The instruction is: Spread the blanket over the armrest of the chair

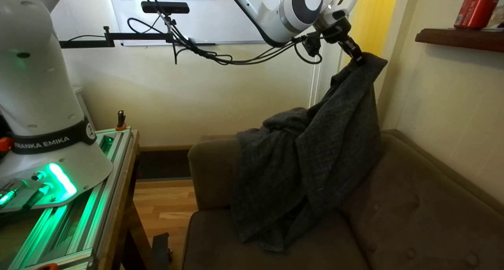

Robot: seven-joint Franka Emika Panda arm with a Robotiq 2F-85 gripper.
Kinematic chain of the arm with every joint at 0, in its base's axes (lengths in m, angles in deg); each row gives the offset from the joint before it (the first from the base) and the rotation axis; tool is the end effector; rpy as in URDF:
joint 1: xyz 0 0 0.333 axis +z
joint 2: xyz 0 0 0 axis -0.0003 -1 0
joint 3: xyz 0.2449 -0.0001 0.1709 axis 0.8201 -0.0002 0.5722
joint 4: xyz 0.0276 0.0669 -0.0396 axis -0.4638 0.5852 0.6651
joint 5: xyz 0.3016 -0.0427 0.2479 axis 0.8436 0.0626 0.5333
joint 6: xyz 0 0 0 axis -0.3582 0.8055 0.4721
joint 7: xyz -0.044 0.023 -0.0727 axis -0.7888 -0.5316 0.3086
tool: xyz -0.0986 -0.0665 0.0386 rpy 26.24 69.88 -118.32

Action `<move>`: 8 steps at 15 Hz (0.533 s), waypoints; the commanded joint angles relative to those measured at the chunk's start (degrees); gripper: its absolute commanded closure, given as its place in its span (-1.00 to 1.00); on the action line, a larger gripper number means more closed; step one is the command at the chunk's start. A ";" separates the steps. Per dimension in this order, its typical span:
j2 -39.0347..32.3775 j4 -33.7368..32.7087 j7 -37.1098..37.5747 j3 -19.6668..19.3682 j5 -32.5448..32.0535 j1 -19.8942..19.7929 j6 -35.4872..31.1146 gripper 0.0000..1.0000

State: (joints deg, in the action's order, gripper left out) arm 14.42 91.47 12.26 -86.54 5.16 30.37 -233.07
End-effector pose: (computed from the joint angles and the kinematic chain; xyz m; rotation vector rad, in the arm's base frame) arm 0.7289 0.0642 0.2957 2.7543 -0.6353 1.2480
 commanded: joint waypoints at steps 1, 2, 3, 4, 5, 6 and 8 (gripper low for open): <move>-12.29 -11.63 4.59 -4.38 1.20 -0.13 -3.22 0.95; -14.73 -13.48 2.71 -4.97 4.62 -0.20 -3.18 0.95; -17.13 -15.40 2.75 -5.71 5.67 -0.38 -3.03 0.95; -18.13 -16.56 2.00 -4.38 7.29 -1.42 -1.52 0.29; -19.04 -17.40 1.03 -3.71 8.23 -1.97 -1.01 0.26; -20.05 -18.06 0.81 -4.11 9.08 -1.80 -1.02 0.13; -17.92 -15.81 -1.41 -2.35 9.88 -1.82 0.68 -0.15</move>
State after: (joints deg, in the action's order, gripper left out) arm -3.51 77.35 13.85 -90.23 12.43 29.21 -234.88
